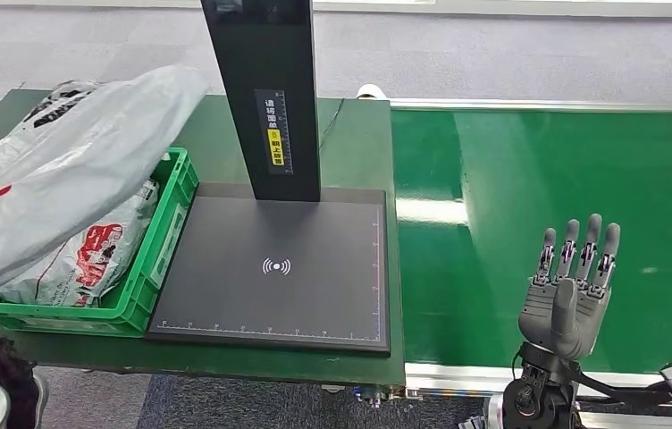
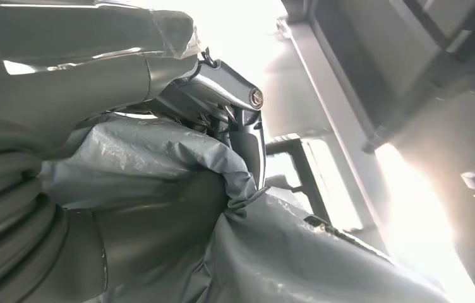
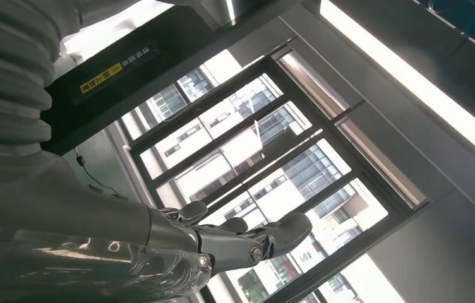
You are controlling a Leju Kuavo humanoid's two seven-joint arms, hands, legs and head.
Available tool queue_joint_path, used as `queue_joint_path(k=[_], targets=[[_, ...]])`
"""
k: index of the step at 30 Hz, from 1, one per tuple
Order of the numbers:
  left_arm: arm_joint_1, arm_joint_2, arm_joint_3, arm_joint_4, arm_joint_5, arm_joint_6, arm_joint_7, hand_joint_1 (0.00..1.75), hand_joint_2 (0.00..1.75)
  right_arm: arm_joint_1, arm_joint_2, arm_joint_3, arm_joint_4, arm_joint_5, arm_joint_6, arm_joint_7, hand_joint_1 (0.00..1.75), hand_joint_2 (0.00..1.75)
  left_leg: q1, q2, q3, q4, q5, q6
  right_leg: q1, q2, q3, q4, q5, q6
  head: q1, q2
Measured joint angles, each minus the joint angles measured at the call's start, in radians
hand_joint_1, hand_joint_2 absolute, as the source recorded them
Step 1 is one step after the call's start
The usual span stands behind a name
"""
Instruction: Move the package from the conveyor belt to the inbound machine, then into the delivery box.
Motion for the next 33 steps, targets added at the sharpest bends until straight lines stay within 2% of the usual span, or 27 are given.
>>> queue_joint_path(k=[3,8,13,19,25,33], targets=[[-0.022,0.006,0.062,0.086,-0.051,0.002,0.063,1.75,1.75,-0.002,0.002,0.003,0.000,0.000,0.004,0.002,0.00,1.75,0.000,0.000,0.000,0.000,-0.001,0.000,0.000,0.000,0.000,0.000,0.000,0.000,0.000,0.000],[-0.040,0.035,0.132,0.281,-0.216,-0.072,0.149,1.75,1.75,-0.003,0.003,0.008,0.000,0.006,0.016,0.005,0.00,1.75,0.000,0.000,0.000,0.000,-0.001,-0.001,0.000,0.000,-0.001,0.000,-0.001,0.000,0.000,0.000],[-0.078,0.057,0.172,0.476,-0.304,-0.081,0.189,1.75,1.75,-0.007,0.006,0.019,0.000,0.017,0.018,0.018,0.00,1.75,0.000,0.000,0.000,0.000,-0.001,-0.001,0.000,0.000,-0.001,0.000,0.000,0.000,0.000,0.000],[-0.153,0.099,0.180,0.685,-0.381,-0.081,0.213,1.75,1.75,-0.024,0.007,0.030,0.003,0.020,0.018,0.029,0.00,1.75,0.000,0.000,0.000,0.000,0.000,-0.001,0.000,0.000,0.000,0.000,0.000,0.000,0.000,0.000],[-0.188,0.117,0.180,0.771,-0.387,-0.081,0.213,1.75,1.75,-0.029,0.007,0.031,0.004,0.020,0.018,0.030,0.00,1.75,0.000,0.000,0.000,0.000,0.000,-0.001,0.000,0.000,0.000,0.000,0.000,0.000,0.000,0.000],[-0.200,0.124,0.180,0.808,-0.387,-0.081,0.213,1.75,1.75,-0.029,0.007,0.033,0.004,0.020,0.018,0.031,0.00,1.75,0.000,0.000,0.000,0.000,0.000,-0.001,0.000,0.000,0.000,0.000,0.000,0.000,0.000,0.000]])
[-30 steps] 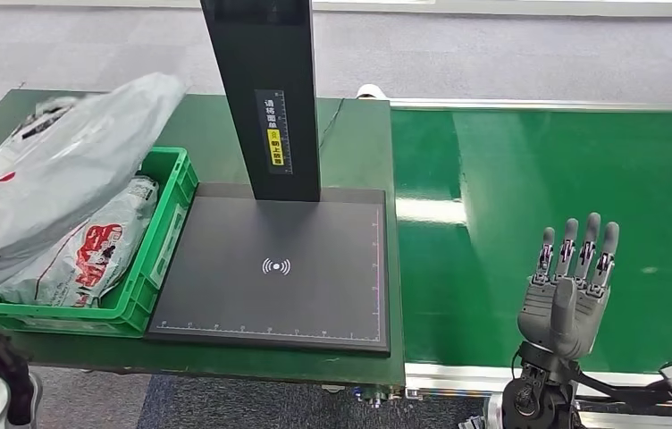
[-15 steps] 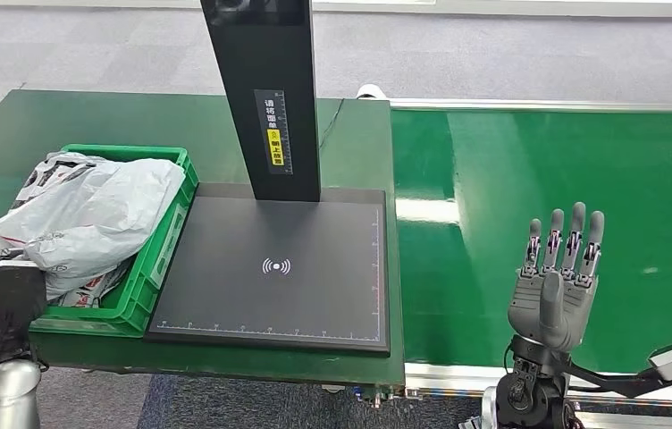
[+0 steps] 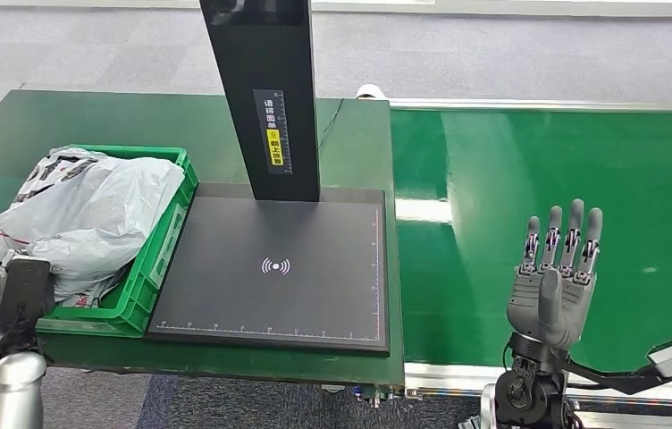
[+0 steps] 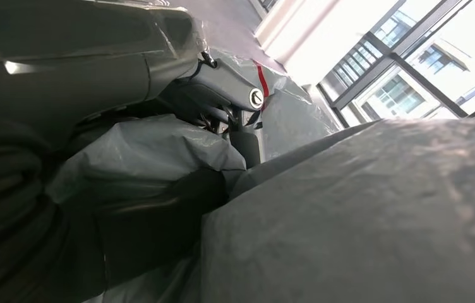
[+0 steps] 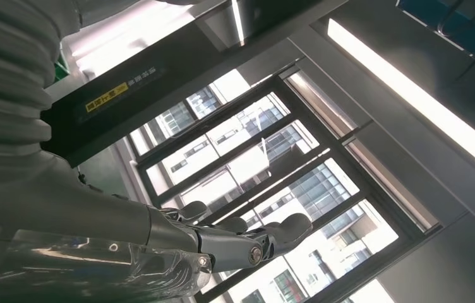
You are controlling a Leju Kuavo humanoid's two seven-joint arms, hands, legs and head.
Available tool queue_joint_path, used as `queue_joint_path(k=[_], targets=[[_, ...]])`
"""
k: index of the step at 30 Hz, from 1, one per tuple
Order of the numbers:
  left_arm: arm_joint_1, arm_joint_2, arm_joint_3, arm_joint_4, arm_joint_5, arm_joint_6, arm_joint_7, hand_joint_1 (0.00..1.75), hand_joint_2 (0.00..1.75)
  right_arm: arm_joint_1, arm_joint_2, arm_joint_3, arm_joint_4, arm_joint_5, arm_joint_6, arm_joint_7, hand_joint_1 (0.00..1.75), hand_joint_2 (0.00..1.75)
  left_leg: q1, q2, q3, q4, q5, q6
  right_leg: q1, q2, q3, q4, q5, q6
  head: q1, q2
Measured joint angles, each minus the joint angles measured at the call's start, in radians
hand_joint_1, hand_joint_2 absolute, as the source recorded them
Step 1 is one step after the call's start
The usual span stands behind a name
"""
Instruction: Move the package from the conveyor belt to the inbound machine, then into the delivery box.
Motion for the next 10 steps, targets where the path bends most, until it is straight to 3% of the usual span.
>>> queue_joint_path(k=[5,6,9,10], targets=[[-0.025,0.007,-0.004,0.038,-0.038,-0.004,0.015,1.75,1.75,-0.002,0.000,0.005,0.003,-0.003,-0.002,0.006,0.00,1.75,0.000,-0.001,0.001,0.000,0.000,0.000,0.000,-0.001,0.001,0.000,0.000,0.000,0.000,0.000],[-0.038,0.012,-0.006,0.059,-0.047,-0.002,0.015,1.58,1.75,-0.005,0.000,0.006,0.005,-0.004,-0.004,0.008,0.00,1.75,0.000,-0.001,0.001,0.000,0.000,0.000,0.000,-0.001,0.001,0.000,0.000,0.000,0.000,0.000],[-0.086,0.027,-0.015,0.136,-0.049,0.007,-0.008,0.27,1.75,-0.018,-0.001,0.012,0.013,-0.008,-0.018,0.010,0.00,1.75,0.000,-0.006,0.002,0.000,0.001,-0.002,0.000,-0.006,0.003,0.000,-0.002,-0.001,0.000,0.000],[-0.094,0.030,-0.017,0.149,-0.046,0.008,-0.014,0.00,1.75,-0.020,-0.001,0.013,0.014,-0.009,-0.021,0.011,0.00,1.75,0.000,-0.007,0.003,0.000,0.002,-0.002,0.000,-0.006,0.004,0.000,-0.002,-0.002,0.000,0.000]])
